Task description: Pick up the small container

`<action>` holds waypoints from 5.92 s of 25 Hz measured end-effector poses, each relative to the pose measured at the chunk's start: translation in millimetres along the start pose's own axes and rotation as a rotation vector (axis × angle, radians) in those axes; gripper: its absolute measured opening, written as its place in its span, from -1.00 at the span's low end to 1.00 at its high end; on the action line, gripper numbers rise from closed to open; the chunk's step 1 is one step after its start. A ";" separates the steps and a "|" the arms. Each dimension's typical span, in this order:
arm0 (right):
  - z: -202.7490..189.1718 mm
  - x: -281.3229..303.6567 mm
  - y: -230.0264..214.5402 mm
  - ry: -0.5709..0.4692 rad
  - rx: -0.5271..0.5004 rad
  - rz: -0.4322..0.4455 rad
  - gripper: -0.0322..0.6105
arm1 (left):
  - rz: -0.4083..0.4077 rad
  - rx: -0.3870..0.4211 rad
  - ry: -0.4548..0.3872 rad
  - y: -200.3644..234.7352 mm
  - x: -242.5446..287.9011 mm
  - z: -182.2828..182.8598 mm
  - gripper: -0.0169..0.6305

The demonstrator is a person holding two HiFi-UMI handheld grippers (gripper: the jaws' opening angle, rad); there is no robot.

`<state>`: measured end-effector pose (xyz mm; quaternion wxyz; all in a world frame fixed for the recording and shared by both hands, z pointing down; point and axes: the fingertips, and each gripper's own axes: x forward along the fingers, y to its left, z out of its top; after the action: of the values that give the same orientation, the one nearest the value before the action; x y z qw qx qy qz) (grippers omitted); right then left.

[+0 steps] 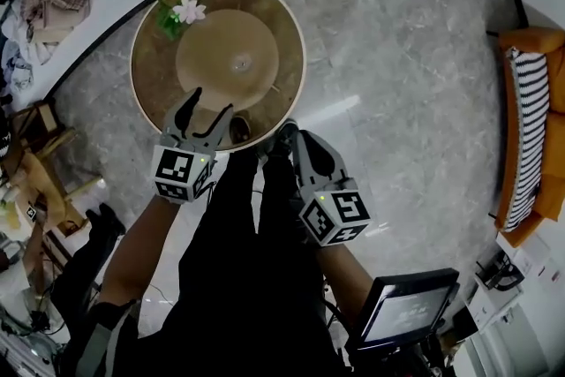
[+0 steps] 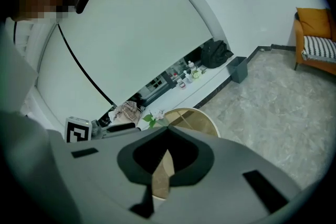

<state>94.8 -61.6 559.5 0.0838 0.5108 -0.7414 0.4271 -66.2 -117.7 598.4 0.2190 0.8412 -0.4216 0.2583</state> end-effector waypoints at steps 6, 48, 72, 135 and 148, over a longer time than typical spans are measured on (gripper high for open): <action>-16.2 25.9 -18.6 0.029 0.007 -0.016 -0.91 | -0.013 0.024 0.090 19.4 48.4 -41.6 -0.10; -108.5 66.6 -96.2 0.220 0.121 -0.107 -0.91 | -0.008 0.094 0.388 52.1 233.0 -168.9 0.07; -108.9 68.6 -94.4 0.206 0.112 -0.122 -0.91 | -0.005 0.191 0.363 52.7 243.7 -172.2 0.09; 67.5 -85.5 105.2 -0.101 -0.162 0.072 -0.91 | -0.106 0.120 0.249 -77.0 -113.1 25.7 0.09; 95.6 -107.6 136.0 -0.199 -0.234 0.126 -0.91 | -0.128 0.211 0.186 -98.2 -157.3 65.2 0.09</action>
<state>61.9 -41.2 365.3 0.0419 0.4897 -0.8214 0.2895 -49.5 -8.2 435.9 0.1834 0.8572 -0.3155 0.3633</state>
